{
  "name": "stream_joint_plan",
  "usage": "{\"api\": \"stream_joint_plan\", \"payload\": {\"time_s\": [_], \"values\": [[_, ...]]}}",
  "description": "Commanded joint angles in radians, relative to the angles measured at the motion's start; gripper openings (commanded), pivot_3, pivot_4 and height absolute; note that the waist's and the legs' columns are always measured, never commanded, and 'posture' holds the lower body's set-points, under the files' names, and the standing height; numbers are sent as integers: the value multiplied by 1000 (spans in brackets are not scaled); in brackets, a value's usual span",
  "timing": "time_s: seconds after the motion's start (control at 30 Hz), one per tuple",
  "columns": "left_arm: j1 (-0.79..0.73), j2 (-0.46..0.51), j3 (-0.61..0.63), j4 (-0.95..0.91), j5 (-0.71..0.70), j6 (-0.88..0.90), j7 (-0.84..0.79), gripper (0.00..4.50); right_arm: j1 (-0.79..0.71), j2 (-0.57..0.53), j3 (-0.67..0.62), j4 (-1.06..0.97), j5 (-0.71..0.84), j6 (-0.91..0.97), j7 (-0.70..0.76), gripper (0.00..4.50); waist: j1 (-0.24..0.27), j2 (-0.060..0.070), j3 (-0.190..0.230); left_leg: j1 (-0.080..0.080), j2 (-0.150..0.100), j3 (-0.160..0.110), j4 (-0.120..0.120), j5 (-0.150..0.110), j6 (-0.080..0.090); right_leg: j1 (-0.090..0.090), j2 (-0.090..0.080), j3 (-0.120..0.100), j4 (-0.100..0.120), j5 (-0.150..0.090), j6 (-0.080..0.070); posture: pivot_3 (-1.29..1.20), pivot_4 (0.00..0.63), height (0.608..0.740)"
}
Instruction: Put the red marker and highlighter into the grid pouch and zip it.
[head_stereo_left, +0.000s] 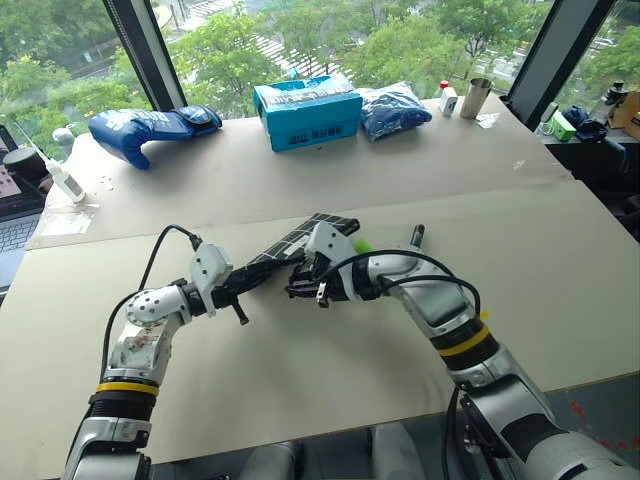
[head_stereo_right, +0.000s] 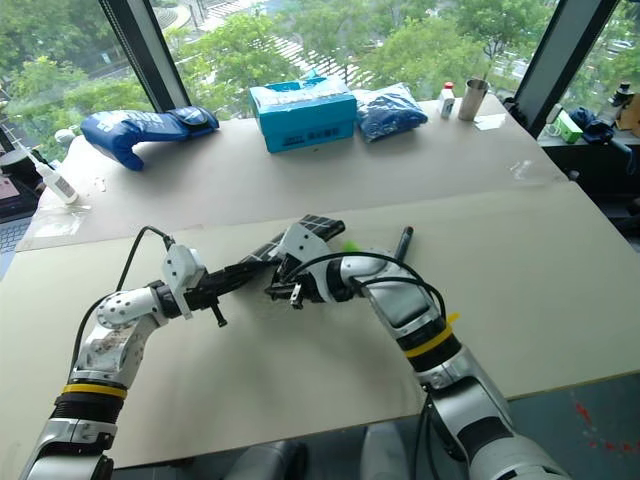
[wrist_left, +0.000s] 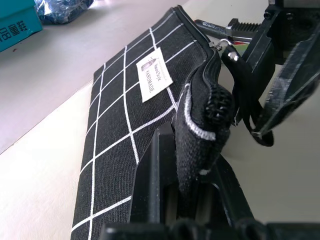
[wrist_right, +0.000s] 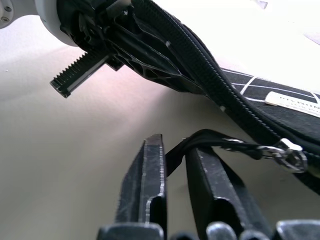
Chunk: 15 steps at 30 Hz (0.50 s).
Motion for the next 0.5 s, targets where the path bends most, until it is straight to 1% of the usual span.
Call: {"api": "stream_joint_plan", "payload": {"time_s": [0.03, 0.1, 0.17, 0.2, 0.3, 0.37, 0.43, 0.5], "values": [[-15, -1, 6, -20, -5, -9, 2, 0, 5, -14, -26, -66, 37, 25, 6, 2634, 0, 0, 0, 0, 0, 0, 0, 0, 0, 0, 0, 0, 0, 0, 0, 0, 150, 740], [-17, -3, 5, -21, -4, -8, 3, 0, 5, -42, -31, -56, 23, 27, -9, 3366, 1, 0, 0, 0, 0, 0, 0, 0, 0, 0, 0, 0, 0, 0, 0, 0, 150, 740], [-19, -5, 8, -29, -11, -7, 1, 0, -4, -92, -86, -48, 34, 55, -20, 3963, 2, 0, 0, 0, 0, 0, 0, 0, 0, 0, 0, 0, 0, 0, 0, 0, 150, 740], [-17, -5, 13, -37, -21, -5, -2, 0, -5, -135, -129, -65, 59, 61, -3, 3963, 5, 0, 0, 0, 0, 0, 0, 0, 0, 0, 0, 0, 0, 0, 0, 0, 150, 740], [-11, -4, 24, -57, -45, -2, -11, 0, -5, -216, -221, -108, 121, 73, 28, 3963, 14, 0, 0, -1, -1, 0, 1, 0, 0, 0, -1, 0, -1, 0, 0, 0, 150, 740], [-6, -5, 29, -69, -59, -9, -20, 0, -8, -301, -341, -131, 180, 96, 51, 3963, 19, 0, 0, -1, -1, 0, 0, 0, 0, 0, 0, 0, -1, 0, 0, 0, 150, 740], [-4, -12, 32, -78, -68, -10, -15, 0, -9, -382, -423, -100, 172, 105, 13, 3963, 22, 0, 0, -1, 0, 1, 0, 0, 0, 0, 0, 0, -1, 0, 0, 0, 150, 740], [0, -17, 29, -91, -72, -7, -10, 0, -5, -429, -448, -45, 119, 141, -76, 3963, 27, 0, 0, -1, 0, 1, 0, 0, 0, 0, 0, 0, -1, 0, 0, 0, 150, 740]]}}
